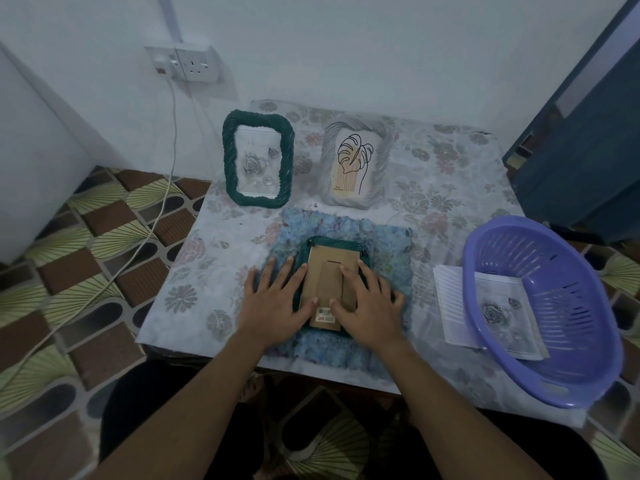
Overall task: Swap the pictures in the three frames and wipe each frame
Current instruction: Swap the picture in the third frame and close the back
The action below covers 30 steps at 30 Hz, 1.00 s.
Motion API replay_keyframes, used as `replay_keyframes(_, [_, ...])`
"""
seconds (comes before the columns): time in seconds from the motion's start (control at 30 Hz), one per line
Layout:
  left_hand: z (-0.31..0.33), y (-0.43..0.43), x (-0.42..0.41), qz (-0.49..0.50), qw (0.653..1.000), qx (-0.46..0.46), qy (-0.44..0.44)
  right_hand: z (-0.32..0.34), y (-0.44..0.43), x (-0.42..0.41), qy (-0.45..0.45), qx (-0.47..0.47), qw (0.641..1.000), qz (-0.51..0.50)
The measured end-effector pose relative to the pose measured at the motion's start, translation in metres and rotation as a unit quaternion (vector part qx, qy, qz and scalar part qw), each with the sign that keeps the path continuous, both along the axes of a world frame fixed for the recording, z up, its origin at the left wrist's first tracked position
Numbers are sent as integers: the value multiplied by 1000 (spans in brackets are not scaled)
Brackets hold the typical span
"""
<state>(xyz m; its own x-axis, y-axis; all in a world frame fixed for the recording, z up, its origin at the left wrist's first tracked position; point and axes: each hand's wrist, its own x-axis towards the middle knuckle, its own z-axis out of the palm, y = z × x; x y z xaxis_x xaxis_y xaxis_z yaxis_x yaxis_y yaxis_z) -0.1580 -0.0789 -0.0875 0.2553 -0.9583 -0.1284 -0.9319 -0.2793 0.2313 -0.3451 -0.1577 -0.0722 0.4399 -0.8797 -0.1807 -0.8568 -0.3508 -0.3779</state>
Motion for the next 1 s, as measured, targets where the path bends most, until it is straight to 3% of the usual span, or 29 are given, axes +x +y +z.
replay_keyframes(0.17, [0, -1, 1, -3, 1000, -6, 1, 4, -5, 5, -62, 7, 997, -48])
replay_keyframes(0.33, [1, 0, 2, -8, 1000, -8, 3, 1, -26, 13, -223, 1, 962, -158])
replay_keyframes(0.53, [3, 1, 2, -11, 1000, -10, 3, 6, -47, 16, -144, -14, 974, -174])
replay_keyframes(1.0, [4, 0, 1, -6, 1000, -13, 3, 1, -46, 17, -142, -52, 962, -227])
